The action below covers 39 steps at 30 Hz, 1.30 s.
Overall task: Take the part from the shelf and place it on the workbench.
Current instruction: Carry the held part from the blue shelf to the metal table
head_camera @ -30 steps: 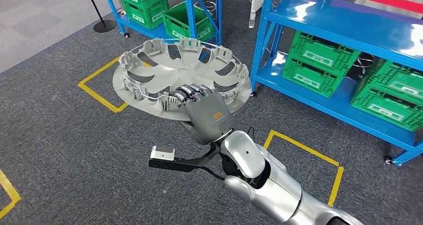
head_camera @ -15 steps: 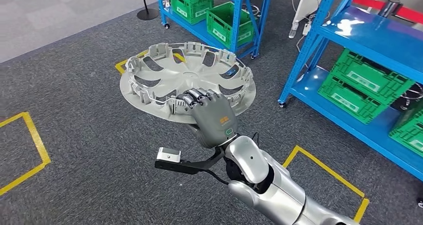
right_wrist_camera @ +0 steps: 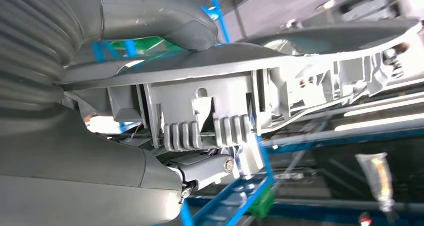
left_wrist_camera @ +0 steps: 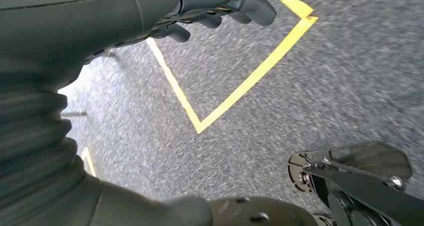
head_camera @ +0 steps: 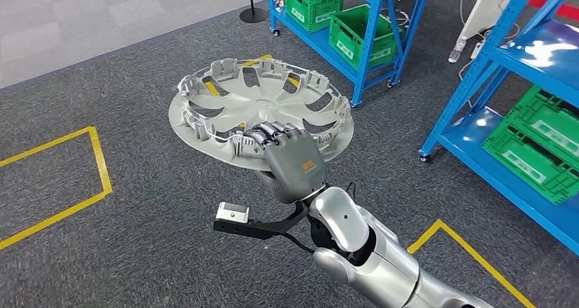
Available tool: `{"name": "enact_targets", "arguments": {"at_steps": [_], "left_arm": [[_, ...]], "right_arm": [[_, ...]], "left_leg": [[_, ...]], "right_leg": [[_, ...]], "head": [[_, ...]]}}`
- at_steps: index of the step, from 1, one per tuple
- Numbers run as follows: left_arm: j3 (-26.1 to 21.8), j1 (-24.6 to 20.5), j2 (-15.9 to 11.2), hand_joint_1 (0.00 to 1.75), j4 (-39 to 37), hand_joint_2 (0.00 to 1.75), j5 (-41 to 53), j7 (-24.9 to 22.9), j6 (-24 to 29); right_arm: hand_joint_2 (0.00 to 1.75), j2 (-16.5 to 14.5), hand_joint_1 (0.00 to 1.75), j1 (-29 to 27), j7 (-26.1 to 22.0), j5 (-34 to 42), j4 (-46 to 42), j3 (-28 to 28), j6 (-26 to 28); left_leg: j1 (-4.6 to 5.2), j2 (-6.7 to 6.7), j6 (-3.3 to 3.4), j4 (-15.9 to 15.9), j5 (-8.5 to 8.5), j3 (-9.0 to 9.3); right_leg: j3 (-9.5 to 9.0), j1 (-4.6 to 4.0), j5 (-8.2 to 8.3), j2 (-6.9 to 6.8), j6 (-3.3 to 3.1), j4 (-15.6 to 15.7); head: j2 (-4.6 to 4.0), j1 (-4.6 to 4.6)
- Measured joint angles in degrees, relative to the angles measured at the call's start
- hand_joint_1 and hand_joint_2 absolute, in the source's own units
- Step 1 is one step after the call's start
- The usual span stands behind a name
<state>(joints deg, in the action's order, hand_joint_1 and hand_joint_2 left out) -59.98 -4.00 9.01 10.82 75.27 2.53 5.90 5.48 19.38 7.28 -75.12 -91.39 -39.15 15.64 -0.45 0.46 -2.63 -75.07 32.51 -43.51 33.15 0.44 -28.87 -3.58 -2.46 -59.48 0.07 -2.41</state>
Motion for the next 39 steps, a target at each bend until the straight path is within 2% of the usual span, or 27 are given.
{"name": "enact_targets", "arguments": {"at_steps": [1, 2, 4, 5, 6, 7, 8, 10, 11, 12, 14, 16, 20, 21, 22, 24, 26, 27, 28, 30, 32, 33, 34, 35, 36, 38, 39], "left_arm": [[0.0, 0.03, -0.02, 0.0, 0.0, 1.75, -0.07, -0.02, 0.04], [0.0, 0.03, -0.06, 0.0, 0.01, 1.75, -0.16, -0.04, 0.11], [0.0, -0.09, -0.12, 0.0, 0.02, 1.75, -0.41, -0.08, 0.31], [0.0, -0.13, -0.13, 0.0, 0.02, 1.75, -0.54, -0.1, 0.4], [-0.01, -0.13, -0.15, 0.0, 0.02, 1.75, -0.68, -0.16, 0.48], [-0.01, -0.07, -0.17, 0.0, 0.01, 1.75, -0.78, -0.23, 0.52], [-0.02, 0.03, -0.19, 0.0, 0.01, 1.75, -0.83, -0.33, 0.55], [-0.02, 0.07, -0.22, 0.0, 0.0, 1.75, -0.87, -0.54, 0.58], [-0.02, -0.01, -0.21, 0.0, 0.0, 1.75, -0.86, -0.62, 0.59], [-0.02, -0.12, -0.18, 0.0, 0.0, 1.75, -0.85, -0.71, 0.6], [-0.02, -0.22, -0.11, 0.0, 0.0, 1.75, -0.82, -0.81, 0.6], [-0.02, -0.19, -0.09, 0.0, 0.0, 1.75, -0.8, -0.86, 0.6], [-0.02, -0.13, -0.09, 0.0, 0.0, 1.75, -0.8, -0.87, 0.6], [-0.02, -0.08, -0.08, 0.0, -0.01, 1.75, -0.8, -0.86, 0.6], [-0.02, -0.04, -0.04, 0.0, -0.01, 1.75, -0.79, -0.82, 0.6], [-0.02, 0.03, 0.19, 0.0, -0.04, 1.75, -0.77, -0.53, 0.56], [-0.02, 0.21, 0.41, 0.0, -0.08, 1.75, -0.77, -0.28, 0.47], [-0.02, 0.29, 0.45, 0.0, -0.11, 1.75, -0.77, -0.26, 0.44], [-0.02, 0.3, 0.49, 0.0, -0.13, 1.75, -0.79, -0.27, 0.38], [-0.02, 0.13, 0.57, 0.0, -0.15, 1.75, -0.82, -0.28, 0.31], [-0.02, 0.0, 0.61, 0.0, -0.17, 1.75, -0.84, -0.33, 0.23], [-0.02, 0.02, 0.61, 0.0, -0.18, 1.75, -0.85, -0.4, 0.2], [-0.03, 0.06, 0.61, 0.0, -0.19, 1.75, -0.88, -0.5, 0.16], [-0.03, 0.09, 0.6, 0.0, -0.2, 1.75, -0.95, -0.61, 0.12], [-0.04, 0.09, 0.6, 0.0, -0.2, 1.75, -1.03, -0.7, 0.14], [-0.04, -0.02, 0.66, 0.0, -0.2, 1.75, -1.18, -0.79, 0.21], [-0.04, -0.04, 0.68, 0.0, -0.2, 1.75, -1.2, -0.82, 0.25]], "right_arm": [[1.75, 0.01, 1.75, -0.04, -0.04, 0.03, -0.01, -0.01, -0.01], [1.75, 0.01, 1.75, -0.07, -0.08, 0.06, -0.02, -0.01, -0.01], [1.75, 0.04, 1.75, -0.03, -0.12, 0.13, -0.12, 0.0, 0.03], [1.75, 0.07, 1.75, 0.02, -0.16, 0.17, -0.2, 0.01, 0.08], [1.75, 0.09, 1.75, 0.06, -0.21, 0.23, -0.28, 0.02, 0.13], [1.75, 0.12, 1.75, 0.13, -0.28, 0.28, -0.33, 0.03, 0.17], [1.75, 0.13, 1.75, 0.16, -0.33, 0.35, -0.38, 0.03, 0.21], [1.75, 0.19, 1.75, 0.14, -0.41, 0.5, -0.48, 0.03, 0.34], [1.75, 0.31, 1.75, 0.04, -0.41, 0.57, -0.52, 0.03, 0.42], [1.75, 0.47, 1.75, -0.13, -0.38, 0.6, -0.55, 0.03, 0.53], [1.75, 0.82, 1.75, -0.5, -0.2, 0.57, -0.56, 0.03, 0.67], [1.75, 0.96, 1.75, -0.66, -0.08, 0.54, -0.56, 0.03, 0.75], [1.75, 0.99, 1.75, -0.68, -0.06, 0.53, -0.56, 0.03, 0.76], [1.75, 1.03, 1.75, -0.7, -0.02, 0.49, -0.56, 0.03, 0.78], [1.75, 1.08, 1.75, -0.73, 0.03, 0.41, -0.56, 0.03, 0.8], [1.75, 1.27, 1.75, -0.75, 0.18, 0.14, -0.6, 0.07, 0.91], [1.75, 1.38, 1.75, -0.7, 0.27, -0.06, -0.66, 0.11, 0.96], [1.75, 1.37, 1.75, -0.67, 0.27, -0.09, -0.68, 0.11, 0.91], [1.75, 1.35, 1.75, -0.63, 0.26, -0.14, -0.73, 0.11, 0.87], [1.75, 1.35, 1.75, -0.61, 0.28, -0.28, -0.79, 0.13, 0.82], [1.75, 1.36, 1.75, -0.61, 0.31, -0.39, -0.8, 0.16, 0.8], [1.75, 1.36, 1.75, -0.62, 0.27, -0.39, -0.8, 0.16, 0.78], [1.75, 1.36, 1.75, -0.6, 0.2, -0.39, -0.8, 0.16, 0.73], [1.75, 1.36, 1.75, -0.57, 0.13, -0.38, -0.8, 0.15, 0.68], [1.75, 1.36, 1.75, -0.51, 0.08, -0.38, -0.8, 0.14, 0.63], [1.75, 1.38, 1.75, -0.28, 0.03, -0.39, -0.8, 0.15, 0.58], [1.75, 1.4, 1.75, -0.14, -0.01, -0.4, -0.8, 0.15, 0.58]], "left_leg": [[-0.07, -0.4, -0.03, 2.44, -1.45, 1.48], [-0.11, -1.36, 0.0, 6.44, -3.28, 3.81], [0.21, -3.72, 0.48, 13.56, -5.4, 7.87], [0.37, -4.29, 0.82, 15.24, -5.68, 8.76], [0.59, -4.1, 1.22, 15.7, -5.56, 8.88], [0.6, -3.28, 1.61, 15.75, -5.68, 8.75], [0.59, -2.58, 1.95, 15.87, -5.76, 8.76], [0.34, -1.22, 2.69, 16.16, -6.01, 8.9], [0.2, -0.51, 2.99, 16.24, -6.12, 8.93], [0.16, 0.24, 3.19, 16.23, -6.15, 8.88], [0.16, 1.81, 3.34, 16.16, -6.17, 8.81], [0.17, 2.59, 3.34, 16.11, -6.17, 8.81], [0.16, 2.94, 3.34, 16.1, -6.17, 8.84], [0.14, 3.4, 3.32, 16.06, -6.17, 8.87], [0.11, 4.04, 3.28, 15.99, -6.16, 8.89], [-0.03, 6.52, 2.31, 15.88, -6.29, 8.59], [-0.18, 8.35, 1.03, 15.97, -6.48, 8.05], [-0.09, 7.59, 0.76, 15.68, -6.26, 7.81], [0.03, 6.05, 0.54, 14.55, -5.52, 7.21], [0.21, 2.04, 0.27, 8.8, -2.34, 4.53], [0.05, 0.37, 0.0, 1.83, 0.55, 1.23], [-0.02, 0.18, -0.09, 0.45, 0.66, 0.65], [-0.07, -0.05, -0.16, 1.4, -0.32, 1.26], [-0.11, -0.57, -0.18, 4.44, -2.06, 2.93], [-0.11, -1.81, -0.16, 8.59, -3.77, 5.13], [0.08, -3.9, 0.46, 14.65, -5.73, 8.32], [0.23, -4.25, 0.91, 15.71, -5.86, 8.8]], "right_leg": [[-0.07, -0.01, -0.07, -0.78, 0.08, -0.01], [-0.22, -0.02, -0.19, -1.54, 0.23, -0.03], [-0.5, -0.32, -0.57, -2.78, 0.79, -0.16], [-0.63, -0.48, -0.72, -3.33, 1.1, -0.2], [-0.74, -0.59, -0.83, -3.9, 1.4, -0.19], [-0.91, -0.54, -0.91, -4.49, 1.69, -0.14], [-1.04, -0.37, -1.17, -4.18, 2.07, -0.31], [-0.07, 0.02, -3.0, -1.03, 2.74, -2.96], [1.32, 0.18, -4.61, 1.13, 2.97, -5.93], [3.28, 0.2, -6.36, 2.53, 3.05, -9.73], [6.71, 0.19, -8.4, 3.34, 3.12, -16.02], [7.92, 0.18, -8.57, 3.43, 3.13, -17.99], [7.87, 0.19, -8.01, 3.45, 3.1, -17.62], [7.39, 0.23, -6.94, 3.5, 3.05, -16.29], [6.31, 0.29, -5.21, 3.71, 2.97, -13.67], [2.82, 0.28, -1.21, 5.38, 2.64, -5.43], [0.68, 0.26, 0.62, 6.06, 1.98, -0.53], [0.53, 0.29, 0.76, 5.37, 1.57, -0.24], [0.37, 0.38, 0.9, 4.61, 1.14, 0.06], [0.21, 0.28, 0.93, 3.0, 0.59, 0.35], [0.21, 0.11, 0.85, 1.25, 0.41, 0.32], [0.21, 0.09, 0.8, 0.41, 0.41, 0.31], [0.18, 0.09, 0.74, -0.41, 0.48, 0.29], [0.11, 0.11, 0.64, -1.19, 0.6, 0.25], [0.0, 0.08, 0.5, -1.93, 0.81, 0.18], [-0.21, -0.23, 0.16, -3.17, 1.4, 0.01], [-0.32, -0.38, 0.06, -3.72, 1.73, -0.02]], "head": [[0.0, 0.01], [0.0, 0.01], [0.0, -0.07], [0.0, -0.17], [0.0, -0.27], [0.0, -0.38], [0.0, -0.4], [0.0, -0.5], [0.0, -0.58], [0.0, -0.64], [0.0, -0.7], [0.0, -0.7], [0.0, -0.69], [0.0, -0.68], [0.0, -0.69], [0.0, -0.7], [0.0, -0.72], [0.0, -0.69], [0.0, -0.57], [0.0, -0.38], [0.0, -0.32], [0.0, -0.31], [0.0, -0.31], [0.0, -0.3], [0.0, -0.3], [0.0, -0.39], [0.0, -0.46]]}}
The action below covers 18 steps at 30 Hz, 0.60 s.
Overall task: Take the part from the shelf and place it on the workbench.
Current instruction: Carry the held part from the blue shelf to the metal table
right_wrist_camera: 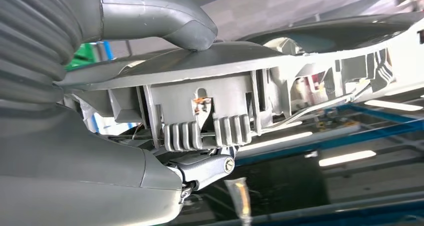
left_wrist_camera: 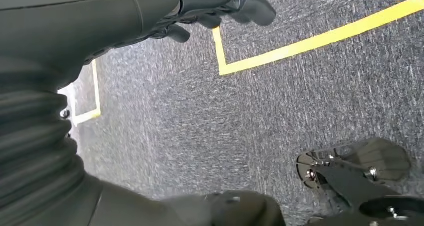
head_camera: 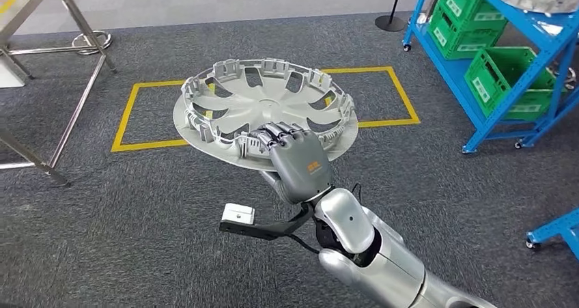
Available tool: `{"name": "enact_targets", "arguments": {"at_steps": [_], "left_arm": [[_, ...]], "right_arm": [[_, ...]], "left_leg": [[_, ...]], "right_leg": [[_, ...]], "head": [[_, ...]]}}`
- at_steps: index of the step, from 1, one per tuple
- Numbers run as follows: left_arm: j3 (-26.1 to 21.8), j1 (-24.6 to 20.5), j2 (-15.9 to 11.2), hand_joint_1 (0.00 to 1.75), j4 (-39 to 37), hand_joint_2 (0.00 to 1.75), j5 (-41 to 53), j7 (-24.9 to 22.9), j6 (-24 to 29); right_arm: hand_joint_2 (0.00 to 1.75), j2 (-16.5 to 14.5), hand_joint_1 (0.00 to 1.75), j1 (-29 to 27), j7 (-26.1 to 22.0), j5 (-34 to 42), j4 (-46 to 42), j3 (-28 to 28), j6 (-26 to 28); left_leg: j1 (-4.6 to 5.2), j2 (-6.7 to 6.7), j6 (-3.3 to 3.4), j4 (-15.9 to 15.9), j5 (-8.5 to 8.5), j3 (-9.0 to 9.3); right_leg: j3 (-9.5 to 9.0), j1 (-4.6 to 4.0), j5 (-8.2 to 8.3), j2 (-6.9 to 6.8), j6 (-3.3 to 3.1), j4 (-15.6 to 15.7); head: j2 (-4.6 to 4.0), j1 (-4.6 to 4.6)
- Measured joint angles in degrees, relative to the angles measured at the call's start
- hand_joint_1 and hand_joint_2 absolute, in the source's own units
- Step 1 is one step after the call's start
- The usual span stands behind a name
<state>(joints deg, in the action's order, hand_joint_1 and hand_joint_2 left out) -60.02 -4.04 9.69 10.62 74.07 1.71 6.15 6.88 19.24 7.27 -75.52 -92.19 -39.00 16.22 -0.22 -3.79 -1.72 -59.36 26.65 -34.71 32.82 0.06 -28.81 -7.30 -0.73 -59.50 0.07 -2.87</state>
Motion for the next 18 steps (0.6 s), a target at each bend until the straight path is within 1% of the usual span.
{"name": "enact_targets", "arguments": {"at_steps": [2, 3, 4, 5, 6, 7, 8, 9, 10, 11, 12, 13, 14, 15, 16, 17, 18], "left_arm": [[-0.02, 0.04, 0.02, 0.0, 0.0, 1.75, -0.02, -0.07, 0.02], [-0.03, 0.1, 0.03, 0.0, 0.0, 1.75, -0.04, -0.11, 0.02], [-0.06, 0.11, 0.04, 0.0, 0.0, 1.75, -0.06, -0.18, 0.02], [-0.09, 0.04, 0.05, 0.0, 0.0, 1.75, -0.08, -0.24, 0.02], [-0.11, -0.05, 0.09, 0.0, 0.0, 1.75, -0.09, -0.28, 0.02], [-0.13, -0.18, 0.13, 0.0, 0.0, 1.75, -0.09, -0.31, 0.02], [-0.15, -0.24, 0.16, 0.0, 0.0, 1.75, -0.09, -0.32, 0.02], [-0.2, -0.21, 0.19, 0.0, 0.0, 1.75, -0.11, -0.33, 0.02], [-0.26, -0.16, 0.19, 0.0, 0.0, 1.75, -0.15, -0.37, 0.02], [-0.33, -0.11, 0.21, 0.0, 0.0, 1.75, -0.23, -0.42, 0.02], [-0.4, -0.1, 0.28, 0.0, 0.0, 1.75, -0.4, -0.48, 0.01], [-0.47, -0.12, 0.41, 0.0, -0.01, 1.75, -0.72, -0.52, -0.04], [-0.63, -0.19, 0.54, 0.0, -0.01, 1.75, -1.27, -0.54, -0.1], [-0.91, -0.25, 0.68, 0.0, -0.01, 1.75, -1.95, -0.52, -0.19], [-1.29, -0.27, 0.8, 0.0, -0.02, 1.75, -2.59, -0.48, -0.27], [-1.73, -0.27, 0.87, 0.0, -0.04, 1.75, -3.15, -0.43, -0.32], [-2.09, -0.22, 0.91, 0.0, -0.05, 1.75, -3.46, -0.38, -0.35]], "right_arm": [[1.75, 0.03, 1.75, 0.27, -0.05, -0.02, -0.01, -0.01, 0.0], [1.75, 0.03, 1.75, 0.38, -0.05, -0.02, -0.02, -0.01, 0.0], [1.75, 0.04, 1.75, 0.46, -0.04, -0.02, -0.05, -0.01, 0.01], [1.75, 0.1, 1.75, 0.48, 0.01, -0.03, -0.08, -0.01, 0.02], [1.75, 0.21, 1.75, 0.43, 0.08, -0.06, -0.1, -0.01, 0.02], [1.75, 0.38, 1.75, 0.34, 0.16, -0.1, -0.11, -0.01, 0.0], [1.75, 0.56, 1.75, 0.22, 0.26, -0.17, -0.11, -0.01, -0.05], [1.75, 0.71, 1.75, 0.12, 0.31, -0.27, -0.11, -0.01, -0.18], [1.75, 0.8, 1.75, 0.05, 0.36, -0.39, -0.11, -0.02, -0.34], [1.75, 0.82, 1.75, 0.01, 0.42, -0.5, -0.12, -0.03, -0.53], [1.75, 0.82, 1.75, 0.01, 0.47, -0.63, -0.13, -0.04, -0.7], [1.75, 0.81, 1.75, 0.07, 0.49, -0.72, -0.14, -0.05, -0.86], [1.75, 0.79, 1.75, 0.19, 0.43, -0.79, -0.16, -0.07, -1.04], [1.75, 0.74, 1.75, 0.48, 0.29, -0.83, -0.14, -0.1, -1.32], [1.75, 0.66, 1.75, 0.89, 0.14, -0.82, -0.1, -0.14, -1.61], [1.75, 0.51, 1.75, 1.34, 0.01, -0.79, -0.07, -0.16, -1.86], [1.75, 0.28, 1.75, 1.78, -0.07, -0.76, -0.01, -0.19, -2.04]], "left_leg": [[0.2, 1.34, 0.93, 0.04, -0.12, -0.11], [0.14, 2.04, 1.29, 0.14, -0.21, -0.08], [0.02, 2.71, 1.65, 0.26, -0.34, -0.01], [-0.14, 3.42, 2.0, 0.38, -0.49, 0.06], [-0.23, 4.15, 2.24, 0.41, -0.6, 0.03], [-0.21, 4.97, 2.43, 0.39, -0.67, -0.05], [-0.17, 5.88, 2.55, 0.37, -0.73, -0.12], [-0.1, 6.8, 2.59, 0.33, -0.75, -0.16], [-0.04, 7.7, 2.6, 0.28, -0.77, -0.17], [0.01, 8.59, 2.58, 0.22, -0.79, -0.17], [0.04, 9.48, 2.53, 0.16, -0.83, -0.17], [-0.01, 10.27, 2.42, 0.14, -0.9, -0.2], [-0.01, 11.03, 2.2, 0.11, -1.0, -0.3], [-0.06, 11.62, 1.91, 0.15, -1.13, -0.46], [-0.15, 12.2, 1.55, 0.26, -1.29, -0.65], [-0.15, 12.82, 1.16, 0.41, -1.45, -0.86], [-0.17, 13.11, 0.85, 0.5, -1.55, -1.03]], "right_leg": [[-0.33, -0.02, -0.12, -1.09, 0.66, 0.09], [-0.49, 0.14, -0.39, -0.77, 1.06, -0.08], [-0.31, 0.33, -1.08, 0.48, 1.4, -0.89], [0.51, 0.5, -2.35, 2.35, 1.7, -2.89], [2.03, 0.65, -4.0, 4.53, 1.89, -6.08], [4.08, 0.67, -5.73, 5.99, 1.95, -10.01], [6.04, 0.64, -6.92, 6.7, 1.95, -13.58], [7.3, 0.57, -7.09, 6.98, 1.85, -15.56], [7.59, 0.5, -6.25, 7.13, 1.66, -15.52], [6.69, 0.43, -4.45, 7.42, 1.37, -13.18], [4.94, 0.37, -2.23, 8.16, 1.0, -9.29], [3.15, 0.36, -0.65, 9.51, 0.68, -5.54], [1.7, 0.2, 0.53, 10.84, 0.34, -2.37], [0.91, 0.05, 1.01, 11.72, 0.13, -0.59], [0.76, -0.11, 0.92, 12.02, 0.0, -0.12], [0.73, -0.29, 1.1, 11.52, -0.17, 0.15], [0.64, -0.14, 1.25, 10.71, -0.33, 0.36]], "head": [[0.0, -0.12], [0.0, -0.14], [0.0, -0.17], [0.0, -0.26], [0.0, -0.35], [0.0, -0.43], [0.0, -0.48], [0.0, -0.48], [0.0, -0.48], [0.0, -0.48], [0.0, -0.47], [0.0, -0.44], [0.0, -0.47], [0.0, -0.55], [0.0, -0.59], [0.0, -0.68], [0.0, -0.68]]}}
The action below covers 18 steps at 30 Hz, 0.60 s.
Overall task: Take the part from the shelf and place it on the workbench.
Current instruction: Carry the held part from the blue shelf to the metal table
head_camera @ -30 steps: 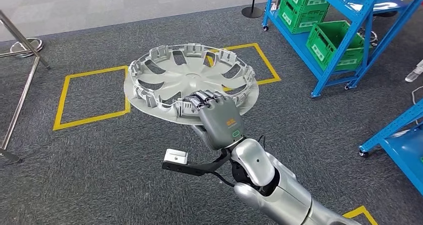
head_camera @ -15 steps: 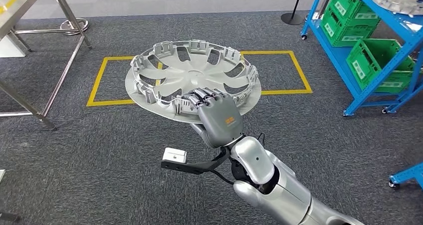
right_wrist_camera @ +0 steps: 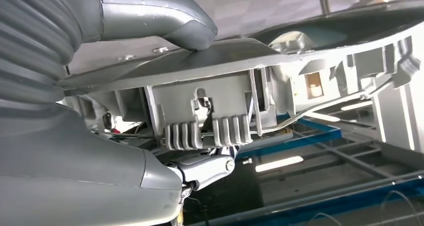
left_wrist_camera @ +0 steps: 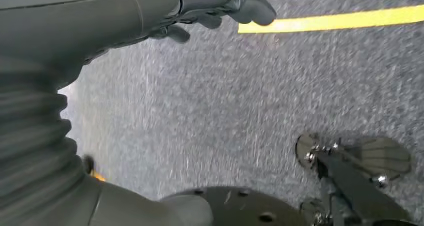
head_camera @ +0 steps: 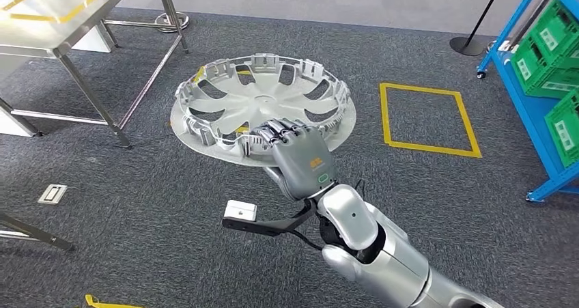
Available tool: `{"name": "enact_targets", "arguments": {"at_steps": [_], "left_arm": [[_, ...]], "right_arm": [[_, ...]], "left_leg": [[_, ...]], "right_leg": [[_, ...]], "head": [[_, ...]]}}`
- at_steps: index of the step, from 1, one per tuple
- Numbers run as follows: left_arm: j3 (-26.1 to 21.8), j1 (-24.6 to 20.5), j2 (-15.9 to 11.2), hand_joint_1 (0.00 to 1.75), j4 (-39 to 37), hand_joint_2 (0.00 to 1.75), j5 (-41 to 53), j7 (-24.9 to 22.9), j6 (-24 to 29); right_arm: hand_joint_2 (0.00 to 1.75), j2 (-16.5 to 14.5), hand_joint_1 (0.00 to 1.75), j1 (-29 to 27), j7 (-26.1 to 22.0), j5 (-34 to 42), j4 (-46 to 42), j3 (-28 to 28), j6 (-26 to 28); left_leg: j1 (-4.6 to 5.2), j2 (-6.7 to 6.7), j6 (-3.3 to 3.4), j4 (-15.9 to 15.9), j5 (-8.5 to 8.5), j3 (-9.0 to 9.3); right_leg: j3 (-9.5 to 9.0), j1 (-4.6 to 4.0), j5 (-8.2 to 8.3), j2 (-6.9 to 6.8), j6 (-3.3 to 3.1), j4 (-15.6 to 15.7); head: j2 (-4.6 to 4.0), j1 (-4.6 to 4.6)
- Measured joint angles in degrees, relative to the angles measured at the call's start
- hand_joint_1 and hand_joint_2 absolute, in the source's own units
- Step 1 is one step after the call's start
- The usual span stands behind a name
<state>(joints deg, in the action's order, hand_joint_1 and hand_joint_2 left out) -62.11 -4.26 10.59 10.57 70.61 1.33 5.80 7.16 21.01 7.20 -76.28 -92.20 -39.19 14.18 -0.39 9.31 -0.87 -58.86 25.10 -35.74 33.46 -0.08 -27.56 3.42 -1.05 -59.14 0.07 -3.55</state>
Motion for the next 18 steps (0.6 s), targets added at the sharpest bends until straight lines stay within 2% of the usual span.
{"name": "enact_targets", "arguments": {"at_steps": [1, 2, 4, 5, 6, 7, 8, 9, 10, 12, 13, 15, 16, 18], "left_arm": [[-0.26, 0.05, 0.05, 0.0, -0.02, 1.75, -0.14, 0.05, -0.01], [-0.42, 0.03, 0.07, 0.0, -0.02, 1.75, -0.21, 0.1, 0.01], [-0.59, -0.24, 0.08, 0.0, -0.02, 1.75, -0.13, 0.23, 0.0], [-0.64, -0.4, 0.05, 0.0, -0.01, 1.75, -0.06, 0.27, -0.04], [-0.67, -0.5, 0.02, 0.0, -0.01, 1.75, 0.01, 0.28, -0.15], [-0.73, -0.52, -0.02, 0.0, -0.01, 1.75, 0.01, 0.25, -0.27], [-0.83, -0.5, -0.05, 0.0, -0.01, 1.75, -0.04, 0.2, -0.38], [-0.95, -0.49, -0.1, 0.0, -0.01, 1.75, -0.14, 0.16, -0.48], [-1.07, -0.5, -0.15, 0.0, -0.01, 1.75, -0.24, 0.18, -0.54], [-1.21, -0.66, -0.23, 0.0, 0.02, 1.75, -0.5, 0.37, -0.76], [-1.27, -0.7, -0.26, 0.0, 0.04, 1.75, -0.61, 0.51, -0.92], [-1.5, -0.68, -0.29, 0.0, 0.05, 1.75, -0.73, 0.71, -1.16], [-1.62, -0.61, -0.3, 0.0, 0.05, 1.75, -0.74, 0.74, -1.19], [-1.77, -0.66, -0.31, 0.0, 0.05, 1.75, -0.73, 0.78, -1.21]], "right_arm": [[1.75, -0.26, 1.75, 0.32, -0.02, 0.03, 0.05, -0.01, -0.08], [1.75, -0.51, 1.75, 0.59, -0.03, 0.05, 0.1, -0.02, -0.14], [1.75, -0.77, 1.75, 0.91, -0.02, 0.05, 0.27, -0.04, -0.23], [1.75, -0.8, 1.75, 0.98, -0.02, 0.04, 0.37, -0.04, -0.27], [1.75, -0.8, 1.75, 0.98, -0.01, 0.05, 0.48, -0.04, -0.31], [1.75, -0.8, 1.75, 0.96, -0.01, 0.07, 0.58, -0.04, -0.36], [1.75, -0.8, 1.75, 0.94, -0.02, 0.1, 0.7, -0.04, -0.4], [1.75, -0.8, 1.75, 0.93, -0.02, 0.15, 0.79, -0.04, -0.43], [1.75, -0.8, 1.75, 0.94, -0.04, 0.2, 0.87, -0.04, -0.41], [1.75, -0.74, 1.75, 1.0, -0.13, 0.27, 0.97, 0.0, -0.16], [1.75, -0.71, 1.75, 1.03, -0.18, 0.3, 1.0, 0.02, 0.05], [1.75, -0.67, 1.75, 1.07, -0.23, 0.3, 1.03, 0.04, 0.35], [1.75, -0.67, 1.75, 1.09, -0.23, 0.3, 1.03, 0.04, 0.41], [1.75, -0.64, 1.75, 1.1, -0.22, 0.29, 1.02, 0.03, 0.45]], "left_leg": [[0.13, -0.73, -0.27, -0.28, 0.24, -0.27], [0.3, -2.3, -0.5, -1.4, 1.05, -0.91], [0.47, -6.48, -0.95, -7.18, 4.38, -3.72], [0.36, -7.7, -1.18, -11.07, 6.17, -5.59], [0.2, -8.33, -1.42, -14.23, 7.29, -7.07], [0.03, -8.65, -1.64, -15.69, 7.4, -7.68], [-0.13, -8.92, -1.83, -14.88, 6.46, -7.13], [-0.26, -9.53, -2.0, -11.8, 4.7, -5.37], [-0.31, -10.86, -2.09, -7.67, 2.99, -3.08], [-0.13, -12.92, -1.5, -1.42, 1.0, 0.33], [-0.01, -13.21, -0.96, -0.39, 0.91, 0.82], [0.07, -11.8, 0.11, -0.33, 0.88, 0.69], [-0.01, -11.15, 0.48, -0.3, 0.82, 0.7], [-0.28, -9.82, 1.14, -0.18, 0.62, 0.76]], "right_leg": [[-0.15, 0.15, 0.16, -0.72, -0.24, 0.33], [-0.32, 0.33, 0.33, -1.57, -0.53, 0.67], [-0.49, 0.43, 0.4, -3.47, -0.96, 1.0], [-0.49, 0.41, 0.35, -4.49, -1.07, 1.0], [-0.49, 0.41, 0.29, -5.5, -1.1, 0.99], [-0.49, 0.46, 0.23, -6.45, -1.07, 0.98], [-0.52, 0.53, 0.15, -7.3, -0.96, 0.95], [-0.59, 0.62, 0.02, -8.12, -0.78, 0.87], [-0.67, 0.63, -0.18, -8.86, -0.47, 0.7], [-0.74, 0.42, -0.68, -10.08, 0.26, 0.2], [-0.81, 0.25, -0.86, -10.61, 0.58, 0.06], [-1.09, 0.19, -1.08, -11.59, 1.11, 0.08], [-1.17, 0.34, -1.44, -10.97, 1.45, -0.18], [0.1, 0.71, -3.64, -7.64, 2.07, -3.44]], "head": [[0.0, 0.07], [0.0, 0.22], [0.0, 0.51], [0.0, 0.62], [0.0, 0.62], [0.0, 0.62], [0.0, 0.62], [0.0, 0.62], [0.0, 0.63], [0.0, 0.63], [0.0, 0.6], [0.0, 0.49], [0.01, 0.47], [0.01, 0.29]]}}
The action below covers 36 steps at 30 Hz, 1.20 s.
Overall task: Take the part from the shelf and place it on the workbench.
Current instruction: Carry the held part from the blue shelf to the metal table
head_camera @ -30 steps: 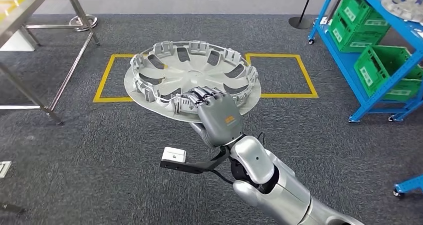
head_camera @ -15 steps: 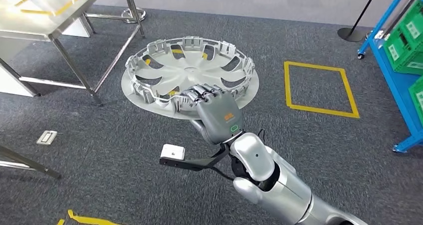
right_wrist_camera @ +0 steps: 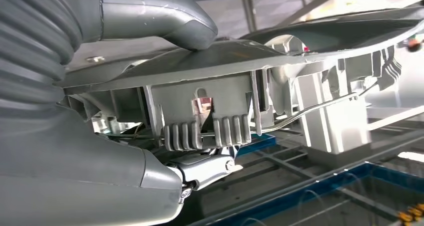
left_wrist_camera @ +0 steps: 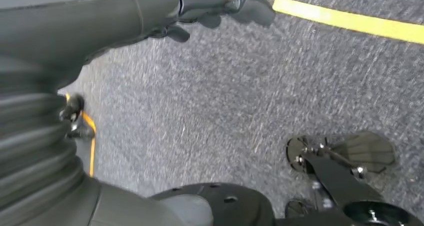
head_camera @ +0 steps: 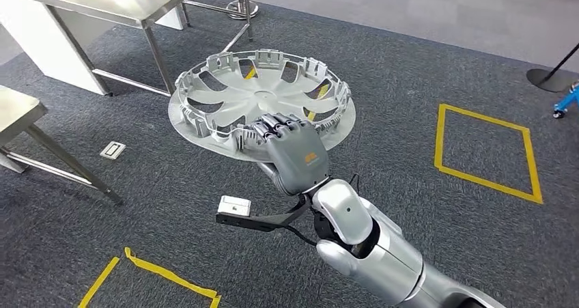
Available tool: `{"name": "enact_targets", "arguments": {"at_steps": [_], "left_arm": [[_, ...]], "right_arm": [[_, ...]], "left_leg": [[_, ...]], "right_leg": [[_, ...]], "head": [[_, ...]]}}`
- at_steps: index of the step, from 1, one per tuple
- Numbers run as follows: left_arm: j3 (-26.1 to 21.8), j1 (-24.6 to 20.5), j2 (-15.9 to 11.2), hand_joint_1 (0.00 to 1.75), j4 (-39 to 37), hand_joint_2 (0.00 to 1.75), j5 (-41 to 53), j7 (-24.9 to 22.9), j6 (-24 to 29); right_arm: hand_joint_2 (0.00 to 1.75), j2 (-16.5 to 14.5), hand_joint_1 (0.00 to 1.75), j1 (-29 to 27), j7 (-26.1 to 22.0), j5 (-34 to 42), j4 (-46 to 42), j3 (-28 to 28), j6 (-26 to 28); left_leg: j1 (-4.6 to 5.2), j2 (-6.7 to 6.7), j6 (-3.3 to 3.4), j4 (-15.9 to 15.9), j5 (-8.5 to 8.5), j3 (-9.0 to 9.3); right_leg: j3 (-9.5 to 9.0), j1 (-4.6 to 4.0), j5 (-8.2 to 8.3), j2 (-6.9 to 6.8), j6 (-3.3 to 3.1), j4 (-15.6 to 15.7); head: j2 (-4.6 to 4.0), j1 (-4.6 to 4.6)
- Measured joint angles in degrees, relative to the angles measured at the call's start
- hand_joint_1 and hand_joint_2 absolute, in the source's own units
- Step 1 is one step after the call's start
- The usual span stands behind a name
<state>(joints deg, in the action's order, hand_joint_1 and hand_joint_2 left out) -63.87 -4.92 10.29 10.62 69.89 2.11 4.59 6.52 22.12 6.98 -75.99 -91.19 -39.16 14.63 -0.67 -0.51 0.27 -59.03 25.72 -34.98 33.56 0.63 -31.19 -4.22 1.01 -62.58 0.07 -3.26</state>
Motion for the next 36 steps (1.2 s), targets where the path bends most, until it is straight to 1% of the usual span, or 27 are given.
{"name": "enact_targets", "arguments": {"at_steps": [1, 2, 3, 4, 5, 6, 8, 9, 10, 12, 13, 14, 15, 17, 19, 20, 21, 23, 25, 26, 28, 29, 30, 32, 34, 35, 36], "left_arm": [[-0.02, -0.07, 0.0, 0.0, 0.0, 1.75, 0.04, 0.05, 0.0], [-0.03, -0.16, 0.0, 0.0, 0.0, 1.75, 0.11, 0.11, 0.0], [-0.04, -0.2, 0.01, 0.0, 0.0, 1.75, 0.22, 0.17, 0.0], [-0.04, -0.16, 0.0, 0.0, 0.0, 1.75, 0.33, 0.2, 0.0], [-0.04, -0.1, -0.01, 0.0, 0.0, 1.75, 0.4, 0.2, 0.0], [-0.05, -0.06, -0.01, 0.0, 0.0, 1.75, 0.44, 0.19, 0.0], [-0.06, -0.07, 0.06, 0.0, -0.01, 1.75, 0.43, 0.16, 0.0], [-0.07, -0.1, 0.09, 0.0, -0.02, 1.75, 0.4, 0.15, 0.0], [-0.08, -0.1, 0.12, 0.0, -0.02, 1.75, 0.36, 0.14, 0.0], [-0.15, 0.05, 0.13, 0.0, -0.05, 1.75, 0.2, 0.03, 0.01], [-0.22, 0.17, 0.07, 0.0, -0.06, 1.75, 0.13, -0.04, 0.02], [-0.28, 0.27, 0.06, 0.0, -0.08, 1.75, 0.06, -0.14, 0.08], [-0.32, 0.28, 0.02, 0.0, -0.07, 1.75, 0.02, -0.21, 0.13], [-0.34, 0.13, -0.08, 0.0, -0.07, 1.75, -0.02, -0.37, 0.2], [-0.35, 0.06, -0.22, 0.0, -0.07, 1.75, -0.04, -0.59, 0.18], [-0.36, 0.12, -0.25, 0.0, -0.07, 1.75, -0.05, -0.72, 0.18], [-0.38, 0.19, -0.27, 0.0, -0.07, 1.75, -0.07, -0.83, 0.18], [-0.4, 0.2, -0.32, 0.0, -0.06, 1.75, -0.09, -0.91, 0.19], [-0.41, 0.08, -0.31, 0.0, -0.05, 1.75, -0.08, -0.81, 0.24], [-0.42, 0.04, -0.28, 0.0, -0.06, 1.75, -0.09, -0.69, 0.34], [-0.49, 0.11, -0.21, 0.0, -0.07, 1.75, -0.15, -0.49, 0.61], [-0.55, 0.16, -0.17, 0.0, -0.08, 1.75, -0.18, -0.45, 0.71], [-0.63, 0.18, -0.13, 0.0, -0.08, 1.75, -0.2, -0.5, 0.75], [-0.74, 0.08, -0.06, 0.0, -0.09, 1.75, -0.21, -0.65, 0.78], [-0.8, -0.04, 0.0, 0.0, -0.09, 1.75, -0.21, -0.81, 0.79], [-0.82, -0.03, 0.02, 0.0, -0.09, 1.75, -0.21, -0.86, 0.77], [-0.84, -0.01, 0.03, 0.0, -0.09, 1.75, -0.21, -0.89, 0.75]], "right_arm": [[1.75, 0.07, 1.75, -0.05, 0.01, -0.01, 0.0, -0.01, 0.02], [1.75, 0.15, 1.75, -0.14, 0.03, -0.02, 0.0, -0.01, 0.04], [1.75, 0.24, 1.75, -0.24, 0.1, -0.03, 0.0, -0.01, 0.04], [1.75, 0.3, 1.75, -0.31, 0.16, -0.03, 0.0, -0.01, 0.03], [1.75, 0.33, 1.75, -0.36, 0.25, -0.04, 0.0, -0.01, 0.01], [1.75, 0.34, 1.75, -0.4, 0.35, -0.08, -0.01, -0.01, -0.03], [1.75, 0.37, 1.75, -0.47, 0.5, -0.19, -0.13, -0.01, -0.14], [1.75, 0.37, 1.75, -0.48, 0.54, -0.26, -0.21, -0.01, -0.17], [1.75, 0.37, 1.75, -0.48, 0.53, -0.34, -0.28, -0.01, -0.19], [1.75, 0.35, 1.75, -0.46, 0.46, -0.45, -0.33, -0.01, -0.21], [1.75, 0.33, 1.75, -0.44, 0.4, -0.48, -0.35, -0.02, -0.21], [1.75, 0.31, 1.75, -0.46, 0.34, -0.48, -0.38, -0.02, -0.17], [1.75, 0.29, 1.75, -0.53, 0.25, -0.47, -0.42, -0.03, -0.11], [1.75, 0.32, 1.75, -0.86, 0.16, -0.49, -0.46, -0.04, 0.01], [1.75, 0.38, 1.75, -1.18, 0.19, -0.51, -0.46, -0.04, 0.04], [1.75, 0.4, 1.75, -1.31, 0.2, -0.51, -0.46, -0.05, 0.05], [1.75, 0.4, 1.75, -1.41, 0.19, -0.49, -0.46, -0.05, 0.06], [1.75, 0.39, 1.75, -1.49, 0.22, -0.58, -0.51, -0.07, 0.0], [1.75, 0.37, 1.75, -1.36, 0.31, -0.84, -0.63, -0.05, -0.26], [1.75, 0.32, 1.75, -1.26, 0.35, -1.0, -0.76, -0.05, -0.52], [1.75, 0.16, 1.75, -1.05, 0.38, -1.34, -1.08, -0.07, -1.18], [1.75, 0.09, 1.75, -0.99, 0.39, -1.45, -1.23, -0.07, -1.47], [1.75, 0.05, 1.75, -0.96, 0.39, -1.51, -1.4, -0.07, -1.69], [1.75, 0.08, 1.75, -1.01, 0.41, -1.55, -1.65, -0.05, -1.98], [1.75, 0.13, 1.75, -1.14, 0.45, -1.63, -1.73, -0.05, -2.14], [1.75, 0.15, 1.75, -1.19, 0.48, -1.69, -1.73, -0.05, -2.16], [1.75, 0.15, 1.75, -1.2, 0.48, -1.76, -1.73, -0.05, -2.17]], "left_leg": [[-0.05, 0.71, 0.2, 0.0, -0.05, -0.05], [-0.04, 1.46, 0.36, -0.02, -0.09, -0.1], [-0.01, 2.3, 0.44, -0.04, -0.1, -0.13], [0.02, 3.18, 0.46, -0.07, -0.1, -0.15], [0.04, 4.09, 0.44, -0.11, -0.11, -0.14], [0.05, 5.03, 0.4, -0.14, -0.14, -0.1], [0.01, 6.73, 0.16, -0.19, -0.24, -0.16], [-0.05, 7.48, -0.11, -0.21, -0.33, -0.3], [-0.18, 8.14, -0.45, -0.18, -0.44, -0.51], [-0.36, 9.5, -1.37, 0.13, -0.74, -0.93], [-0.38, 9.48, -1.69, 0.2, -0.77, -1.05], [-0.23, 8.36, -1.95, -0.3, -0.33, -1.39], [-0.04, 6.5, -2.16, -1.89, 0.74, -2.22], [0.07, 2.37, -2.52, -8.47, 4.39, -5.31], [-0.06, 1.08, -2.93, -14.87, 6.83, -8.22], [-0.13, 0.9, -3.07, -15.46, 6.55, -8.32], [-0.2, 0.58, -3.16, -13.45, 5.17, -7.05], [-0.05, -1.65, -3.02, -5.5, 1.81, -2.43], [0.16, -3.21, -2.12, -0.52, 0.44, 0.29], [0.3, -3.07, -1.56, -0.15, 0.6, 0.38], [0.23, -1.64, -0.72, -0.12, 0.42, 0.19], [0.14, -0.99, -0.38, -0.06, 0.32, 0.18], [-0.01, -0.33, -0.07, 0.02, 0.18, 0.17], [-0.21, 1.01, 0.36, 0.08, -0.02, 0.08], [-0.19, 2.59, 0.52, 0.03, -0.07, -0.03], [-0.16, 3.48, 0.52, -0.02, -0.08, -0.03], [-0.14, 4.38, 0.5, -0.08, -0.09, 0.0]], "right_leg": [[1.59, 0.12, -1.74, 2.03, 0.18, -3.38], [3.61, 0.14, -3.46, 3.14, 0.25, -7.32], [5.48, 0.1, -4.56, 3.64, 0.25, -10.76], [6.71, 0.06, -4.67, 3.86, 0.15, -12.68], [6.84, 0.02, -3.58, 4.01, -0.06, -12.29], [5.89, -0.01, -1.59, 4.38, -0.36, -9.72], [2.42, -0.02, 2.5, 7.18, -1.12, -1.69], [1.16, -0.05, 3.59, 8.41, -1.33, 1.24], [0.5, -0.13, 3.98, 9.23, -1.43, 2.85], [0.29, -0.25, 4.01, 8.28, -1.47, 3.49], [0.08, -0.15, 4.15, 7.5, -1.6, 3.83], [-0.17, 0.01, 4.3, 6.67, -1.86, 4.23], [-0.42, 0.19, 4.43, 5.74, -2.11, 4.62], [-0.62, 0.14, 4.39, 3.81, -2.51, 4.84], [-0.62, 0.05, 4.24, 1.92, -2.61, 4.8], [-0.64, 0.06, 4.17, 1.06, -2.58, 4.77], [-0.71, 0.07, 4.07, 0.28, -2.47, 4.69], [-0.87, -0.09, 3.64, -1.11, -1.96, 4.3], [-0.98, -0.51, 3.19, -2.16, -1.36, 3.85], [-1.04, -0.69, 3.06, -2.64, -1.1, 3.78], [-1.32, -0.68, 2.85, -3.59, -0.62, 3.83], [-1.29, -0.48, 2.32, -3.01, -0.3, 3.38], [-0.79, -0.3, 1.24, -1.64, 0.01, 1.98], [2.1, 0.0, -2.38, 2.18, 0.44, -4.46], [5.75, -0.04, -4.94, 3.77, 0.46, -11.66], [6.52, -0.07, -4.61, 3.95, 0.34, -12.83], [6.21, -0.09, -3.15, 4.15, 0.14, -11.72]], "head": [[0.0, -0.14], [-0.01, -0.27], [-0.01, -0.34], [-0.01, -0.37], [-0.01, -0.37], [-0.01, -0.37], [-0.01, -0.31], [-0.01, -0.36], [-0.01, -0.4], [-0.01, -0.57], [-0.01, -0.58], [-0.01, -0.44], [-0.01, -0.28], [-0.01, 0.07], [-0.01, 0.08], [-0.01, 0.08], [-0.01, 0.08], [-0.01, 0.11], [-0.01, -0.04], [-0.01, -0.12], [-0.01, -0.25], [-0.01, -0.3], [-0.01, -0.39], [-0.01, -0.69], [-0.01, -0.89], [-0.01, -0.91], [-0.01, -0.91]]}}
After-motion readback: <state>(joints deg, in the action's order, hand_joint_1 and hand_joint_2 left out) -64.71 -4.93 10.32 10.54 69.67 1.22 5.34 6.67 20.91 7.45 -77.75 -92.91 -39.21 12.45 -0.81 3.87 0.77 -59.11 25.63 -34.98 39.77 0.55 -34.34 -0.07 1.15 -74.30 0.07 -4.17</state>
